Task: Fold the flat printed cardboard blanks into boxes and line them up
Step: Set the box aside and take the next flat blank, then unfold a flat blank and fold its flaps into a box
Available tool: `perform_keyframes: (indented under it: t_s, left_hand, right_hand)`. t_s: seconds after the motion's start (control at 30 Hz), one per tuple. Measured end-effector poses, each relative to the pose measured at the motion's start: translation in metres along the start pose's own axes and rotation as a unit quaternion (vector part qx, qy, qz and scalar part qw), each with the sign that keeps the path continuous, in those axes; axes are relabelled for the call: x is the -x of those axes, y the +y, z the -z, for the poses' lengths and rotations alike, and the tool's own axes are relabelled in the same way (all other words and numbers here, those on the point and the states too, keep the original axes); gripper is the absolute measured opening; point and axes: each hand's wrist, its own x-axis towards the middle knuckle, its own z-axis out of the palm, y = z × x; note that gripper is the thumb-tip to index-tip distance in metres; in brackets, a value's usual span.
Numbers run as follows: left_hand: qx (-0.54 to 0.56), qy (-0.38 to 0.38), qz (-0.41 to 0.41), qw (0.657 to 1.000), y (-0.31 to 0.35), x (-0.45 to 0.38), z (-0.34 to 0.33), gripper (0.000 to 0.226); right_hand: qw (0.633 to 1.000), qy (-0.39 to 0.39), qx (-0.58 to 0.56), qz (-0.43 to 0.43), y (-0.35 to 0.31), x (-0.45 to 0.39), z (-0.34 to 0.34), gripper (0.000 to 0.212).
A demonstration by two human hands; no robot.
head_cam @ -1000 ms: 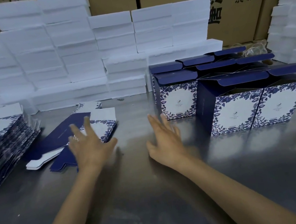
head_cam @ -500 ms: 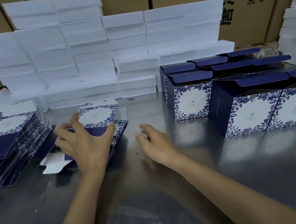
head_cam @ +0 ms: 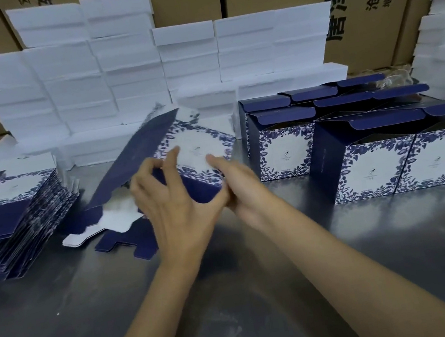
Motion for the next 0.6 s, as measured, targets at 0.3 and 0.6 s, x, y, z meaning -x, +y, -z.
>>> perform_keyframes:
  t_s: [0.3,0.6]
  left_hand:
    - [-0.002,-0.053,0.076,0.996,-0.003,-0.013,0.018,0.031]
    - [0.284,-0.268,0.385,0.836,-0.043,-0.04,0.031,0.036]
  right_hand:
    - [0.997,0.059,0.028,0.045,-0.001,0.018,0.068,0.028]
    - [0.99,0.064,0.09,0.092,0.001,0.039,0.082,0.028]
